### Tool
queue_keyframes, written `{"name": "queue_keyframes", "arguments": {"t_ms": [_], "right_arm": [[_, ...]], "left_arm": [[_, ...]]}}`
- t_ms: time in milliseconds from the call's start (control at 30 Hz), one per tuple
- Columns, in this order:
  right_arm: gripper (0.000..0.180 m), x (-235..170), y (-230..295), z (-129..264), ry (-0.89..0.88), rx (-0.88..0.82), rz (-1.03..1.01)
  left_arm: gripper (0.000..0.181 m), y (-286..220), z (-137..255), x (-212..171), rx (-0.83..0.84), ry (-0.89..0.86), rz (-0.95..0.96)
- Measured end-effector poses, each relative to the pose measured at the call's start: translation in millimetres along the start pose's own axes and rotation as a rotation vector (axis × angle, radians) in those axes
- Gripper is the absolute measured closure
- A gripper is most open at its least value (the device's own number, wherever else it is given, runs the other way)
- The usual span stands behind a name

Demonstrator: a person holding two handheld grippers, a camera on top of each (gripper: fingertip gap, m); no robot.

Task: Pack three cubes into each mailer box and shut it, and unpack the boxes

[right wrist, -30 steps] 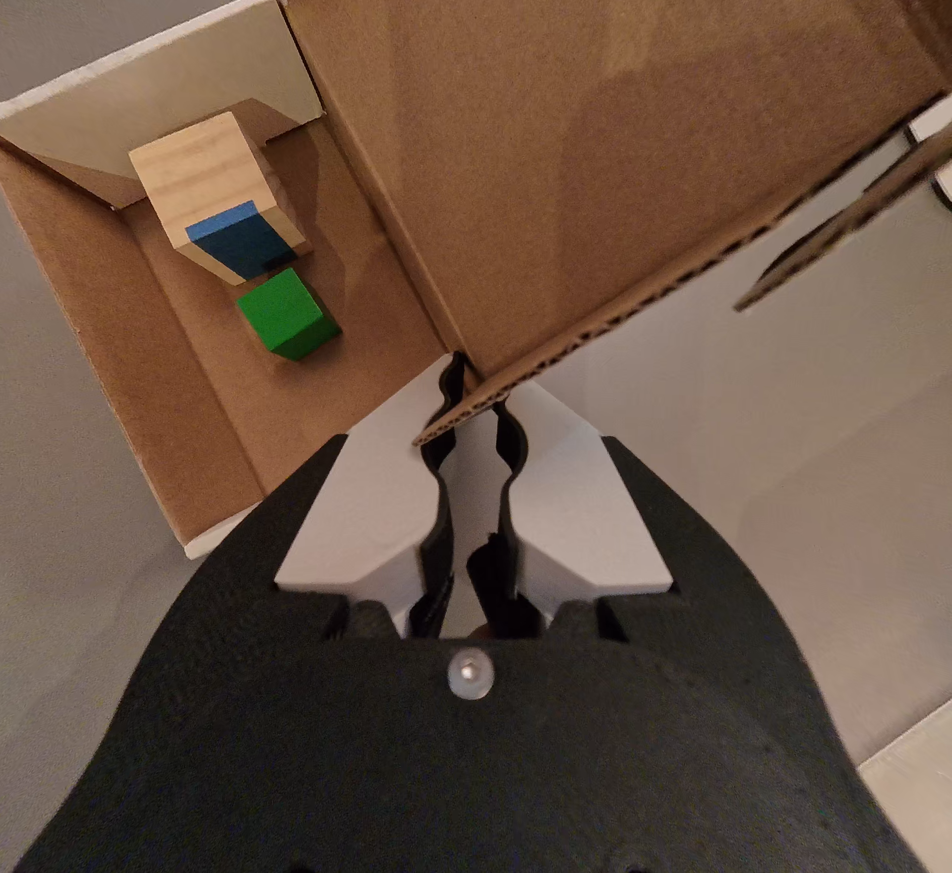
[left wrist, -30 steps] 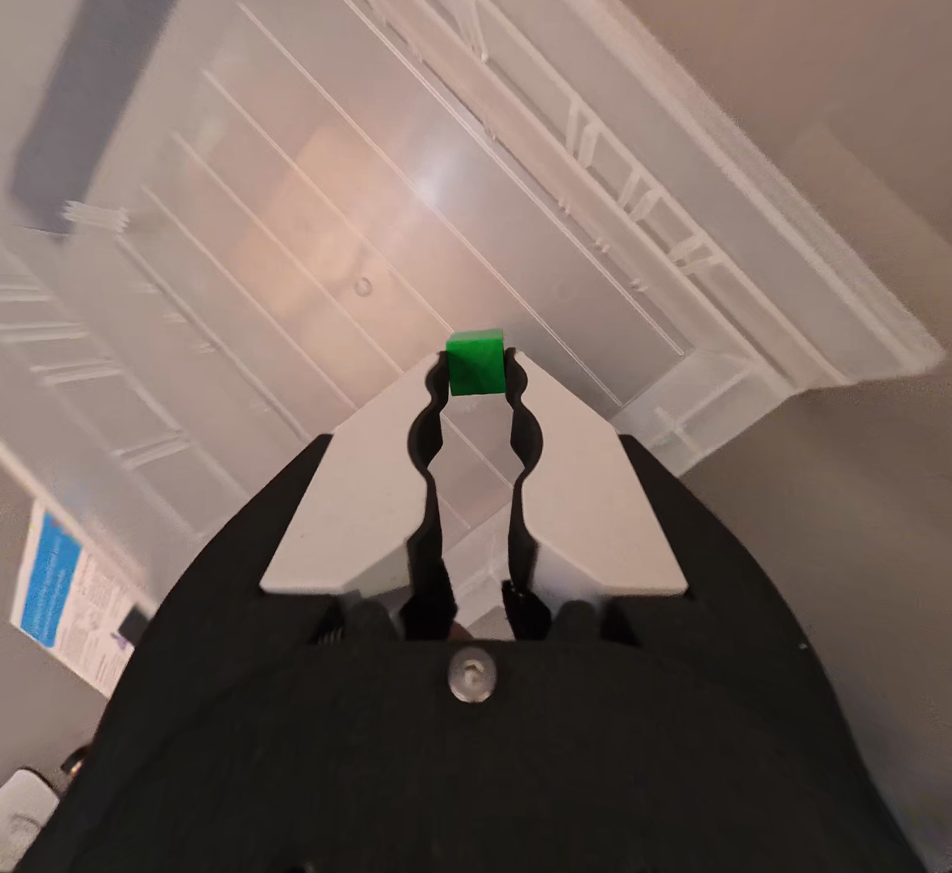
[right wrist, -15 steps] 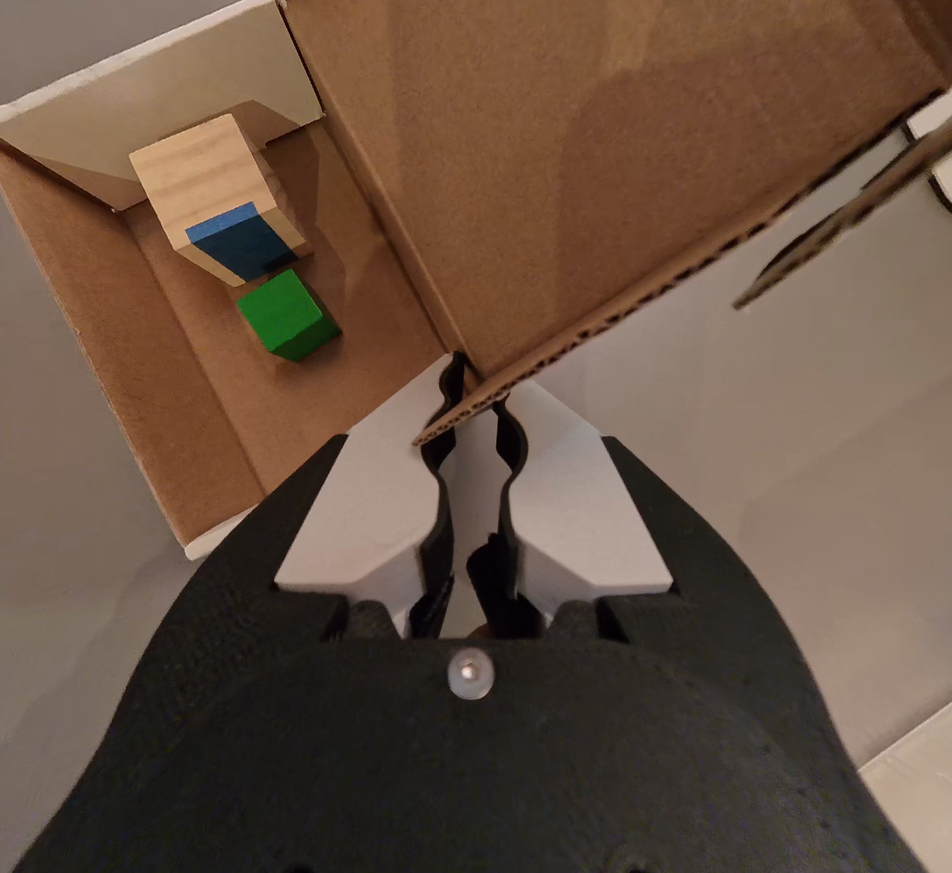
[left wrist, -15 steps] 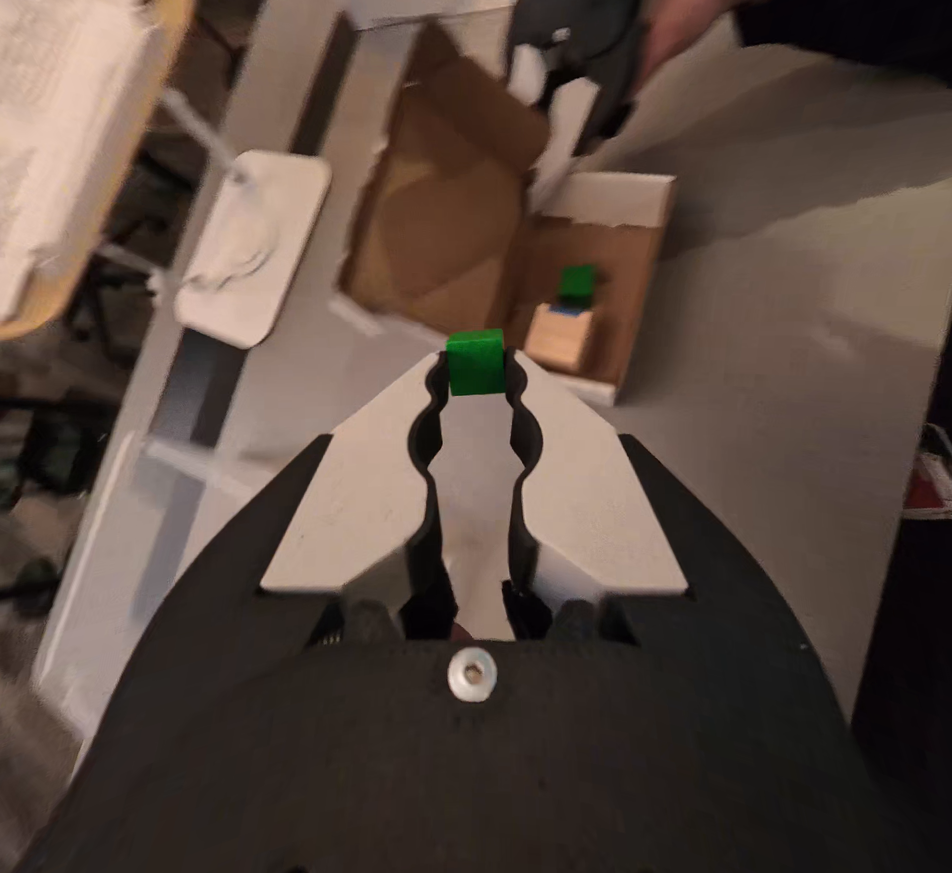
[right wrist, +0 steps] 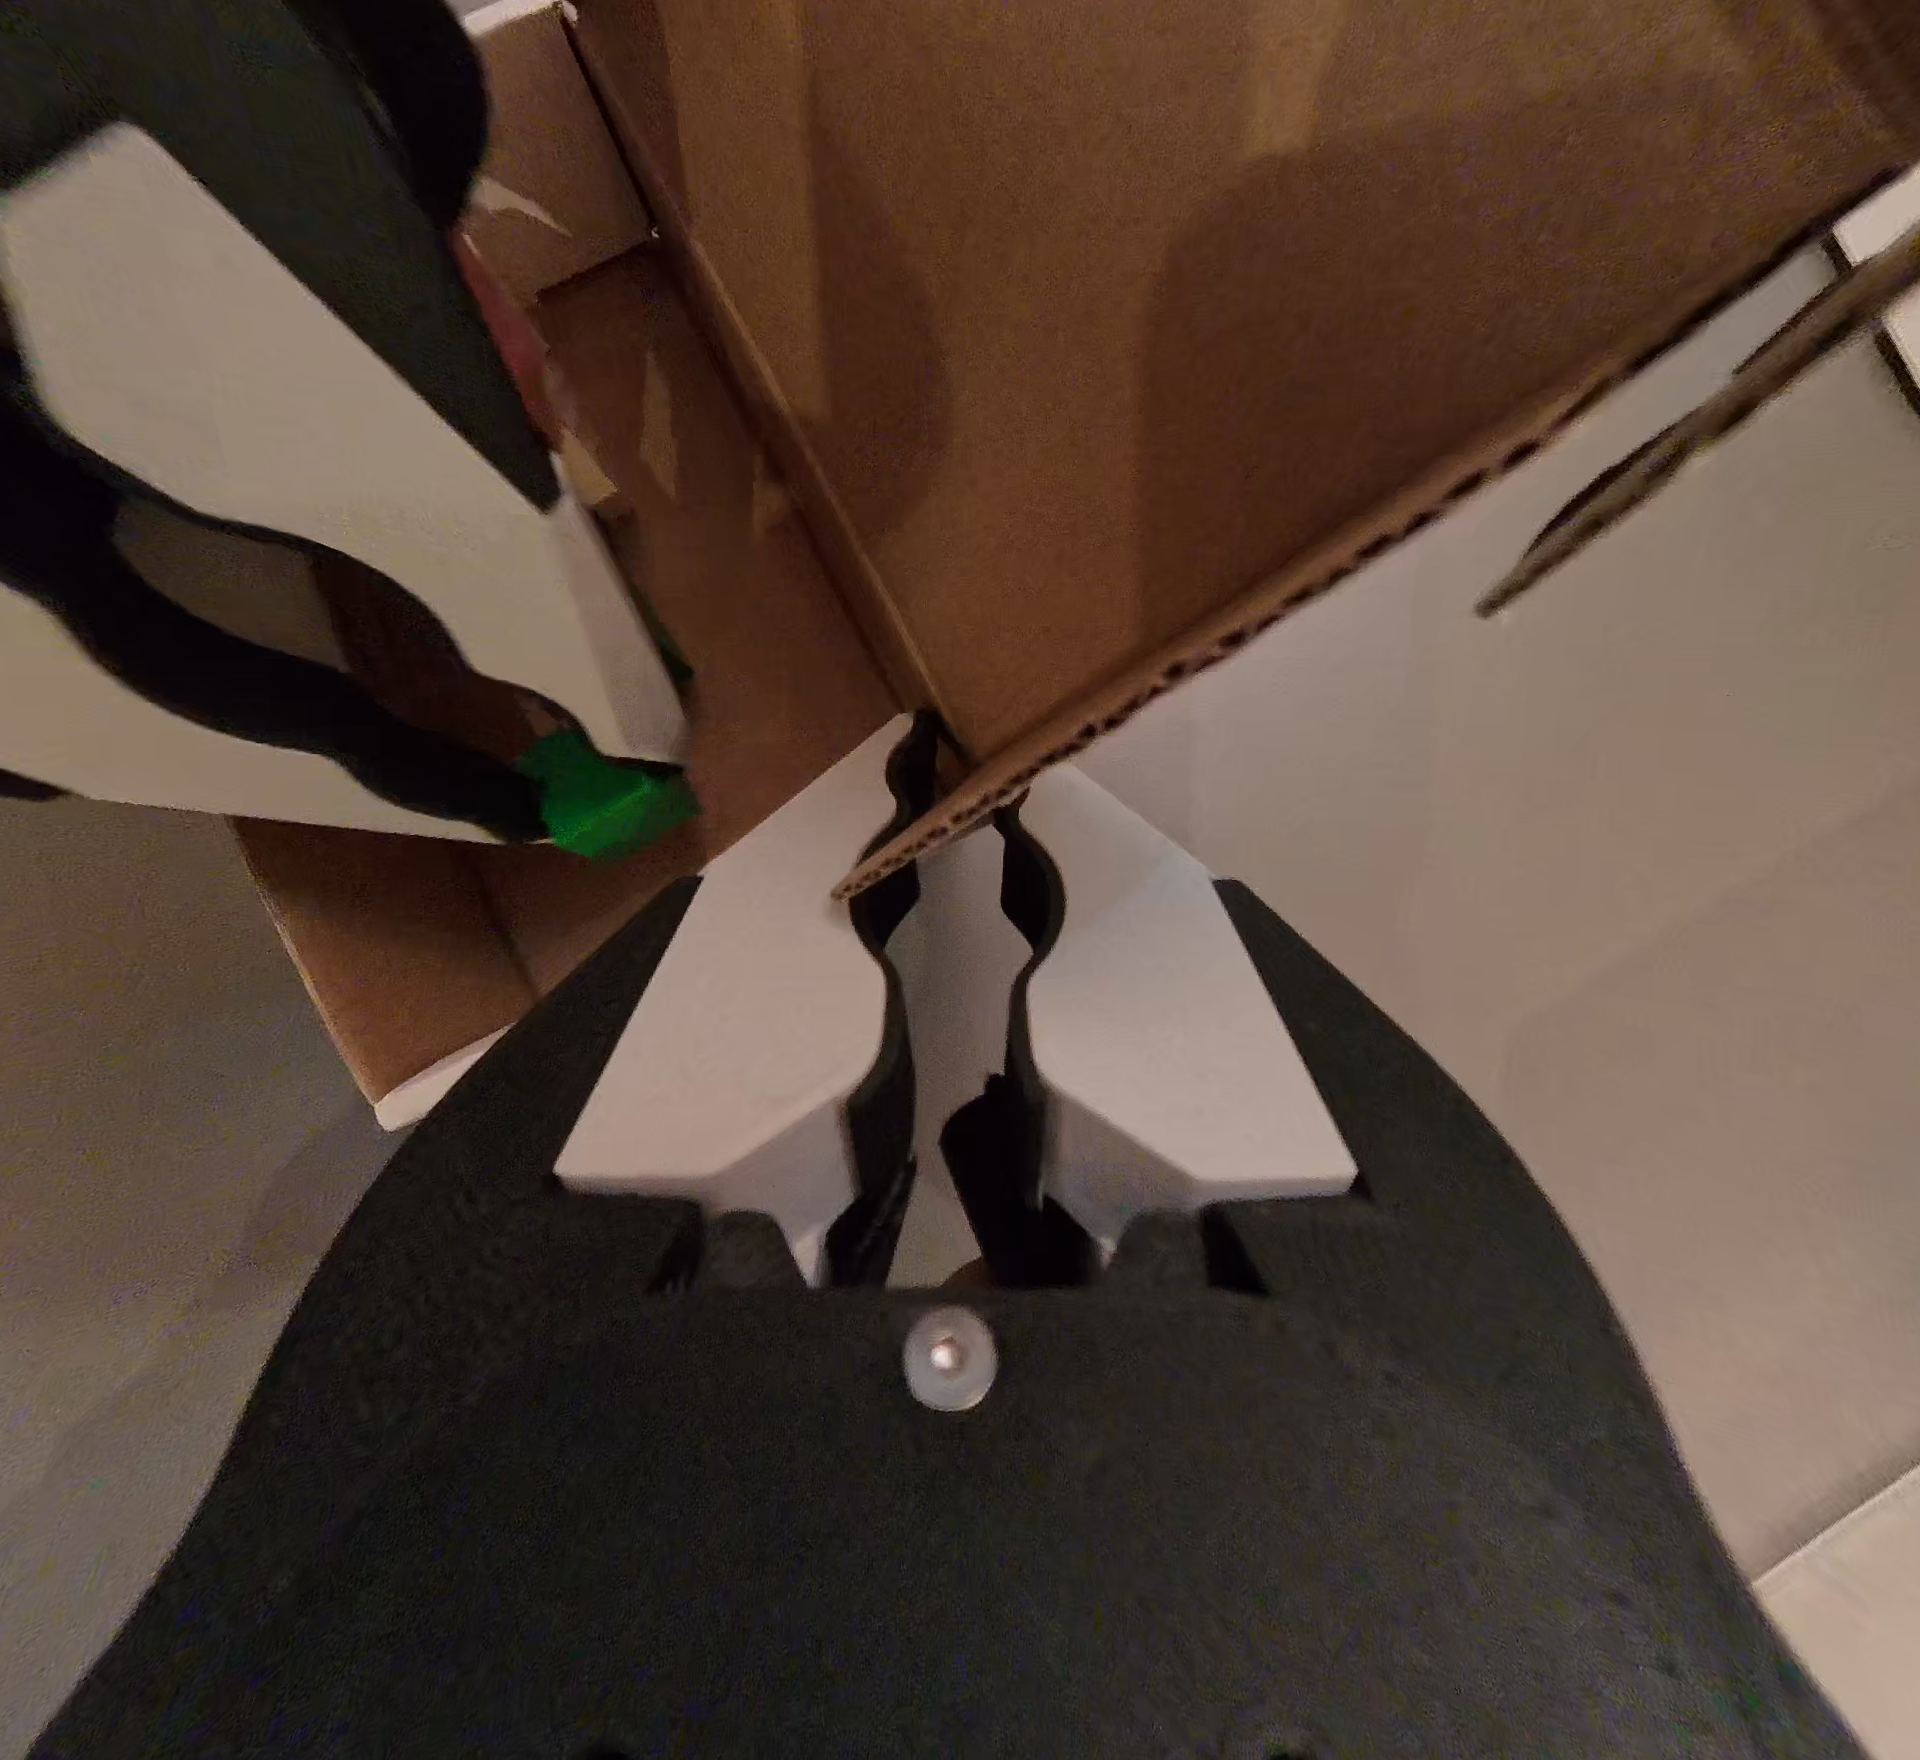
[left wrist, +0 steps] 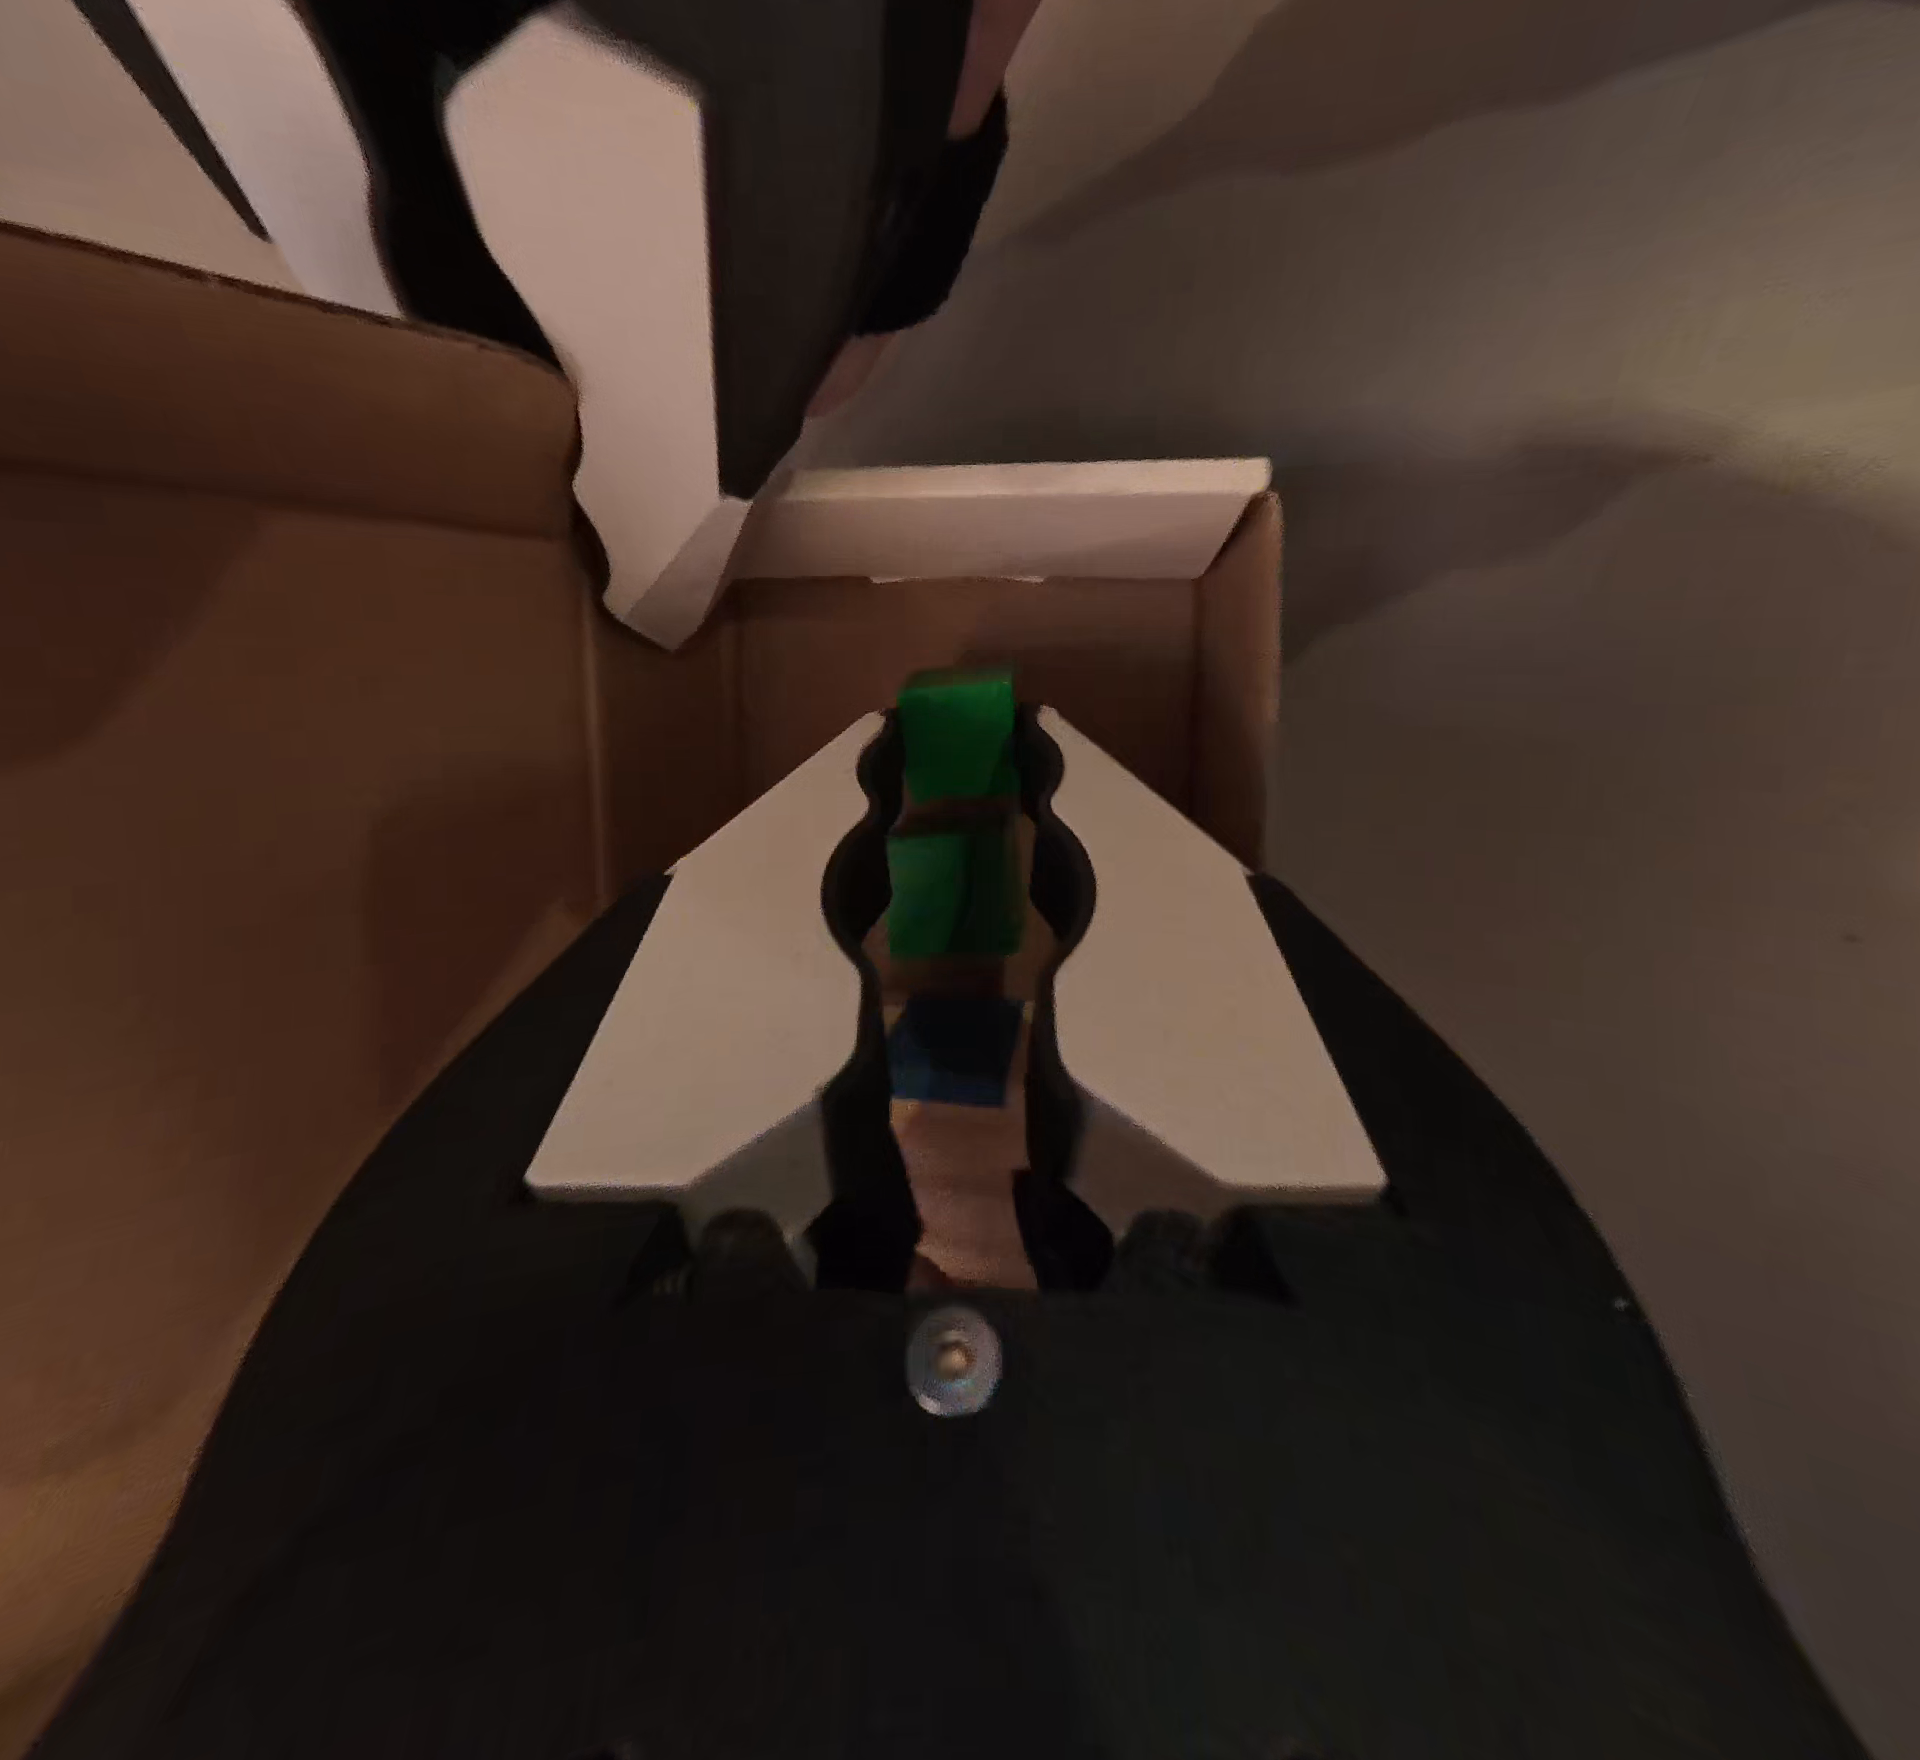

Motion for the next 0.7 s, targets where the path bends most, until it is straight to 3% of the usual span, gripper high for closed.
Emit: {"name": "queue_keyframes", "arguments": {"t_ms": [167,300,467,600,700], "right_arm": [[0.173,0.3,0.2,-0.1,0.000,-0.002,0.000],[0.173,0.0,0.0,0.0,-0.002,-0.001,-0.001],[0.172,0.0,-0.2,0.0,-0.009,0.004,0.002],[0.172,-0.3,-0.8,0.5,-0.023,0.007,0.024],[0.172,-0.7,0.3,1.4,-0.036,0.018,0.055]], "left_arm": [[0.153,7.0,-12.1,-6.8,0.005,0.038,0.017],[0.142,8.1,3.8,-5.0,0.047,-0.013,0.022],[0.139,-1.8,74.3,-3.0,0.206,-0.241,0.008],[0.143,1.4,144.6,-38.1,0.366,-0.461,0.155],[0.133,6.7,163.2,-72.2,0.382,-0.607,0.318]]}}
Point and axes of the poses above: each gripper's, where its closed fingertips meet, z back along the fingers, x out of its top, y = z × x across the jaws, the point moved 2 cm from there along z, back along the fingers, and after that the axes turned 10 degrees about -x, right-handed, at the moved point
